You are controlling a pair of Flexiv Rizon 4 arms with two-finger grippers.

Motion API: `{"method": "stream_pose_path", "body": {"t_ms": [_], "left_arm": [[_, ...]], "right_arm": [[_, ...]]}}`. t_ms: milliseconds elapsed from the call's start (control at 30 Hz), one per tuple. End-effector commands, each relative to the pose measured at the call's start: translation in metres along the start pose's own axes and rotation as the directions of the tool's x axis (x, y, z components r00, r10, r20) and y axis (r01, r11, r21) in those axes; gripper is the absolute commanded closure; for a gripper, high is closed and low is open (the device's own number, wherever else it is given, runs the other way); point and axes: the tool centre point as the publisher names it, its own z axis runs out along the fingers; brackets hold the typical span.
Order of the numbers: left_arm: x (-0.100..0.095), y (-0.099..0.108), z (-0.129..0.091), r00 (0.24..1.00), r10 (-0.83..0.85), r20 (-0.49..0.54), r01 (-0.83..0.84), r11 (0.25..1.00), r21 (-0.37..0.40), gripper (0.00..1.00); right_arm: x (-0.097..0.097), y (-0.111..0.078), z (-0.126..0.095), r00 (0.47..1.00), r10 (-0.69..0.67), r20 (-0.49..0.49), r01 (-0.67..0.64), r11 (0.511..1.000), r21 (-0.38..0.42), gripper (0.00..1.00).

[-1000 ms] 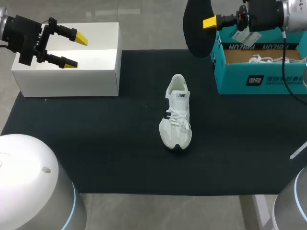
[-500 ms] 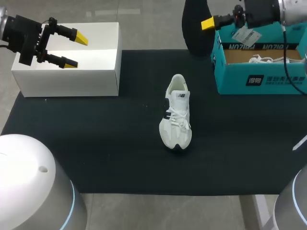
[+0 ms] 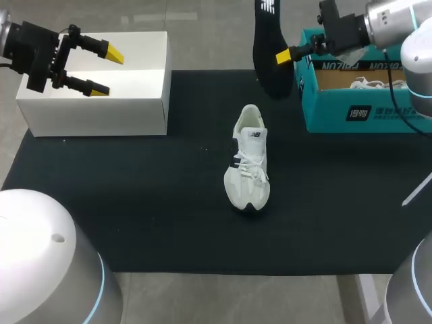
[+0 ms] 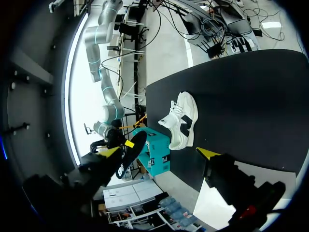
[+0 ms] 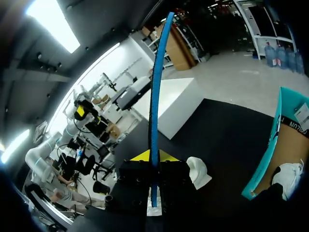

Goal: Take the shoe out of the shoebox, open the shoe tongue, remove and reinsert the insole, then place the shoe into the shoebox

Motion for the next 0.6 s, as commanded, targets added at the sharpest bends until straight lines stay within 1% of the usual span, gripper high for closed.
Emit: {"method": "stream_pose_path", "body": {"t_ms": [33, 100, 233, 333, 600], "left_arm": [[-0.001, 0.0, -0.001, 1.0, 0.0, -0.006, 0.0, 1.0, 0.001, 0.0], [-0.001, 0.0, -0.001, 1.0, 0.0, -0.006, 0.0, 1.0, 0.001, 0.0], [-0.001, 0.0, -0.001, 1.0, 0.0, -0.006, 0.0, 1.0, 0.001, 0.0], [-0.001, 0.0, -0.001, 1.0, 0.0, -0.006, 0.0, 1.0, 0.001, 0.0], [-0.001, 0.0, -0.001, 1.0, 0.0, -0.006, 0.0, 1.0, 0.001, 0.0]], "right_arm": [[-0.013, -0.003, 0.01, 1.0, -0.011, 0.011, 0.011, 1.0, -0.023, 1.0], [-0.023, -0.006, 0.016, 1.0, 0.011, -0.013, -0.011, 0.998, -0.062, 1.0], [-0.036, -0.01, 0.035, 0.999, 0.032, -0.033, -0.035, 0.996, -0.077, 1.0], [-0.043, -0.017, 0.048, 0.997, 0.05, -0.053, -0.055, 0.994, -0.095, 1.0], [-0.051, -0.033, 0.067, 0.995, 0.078, -0.064, -0.087, 0.987, -0.137, 1.0]]}}
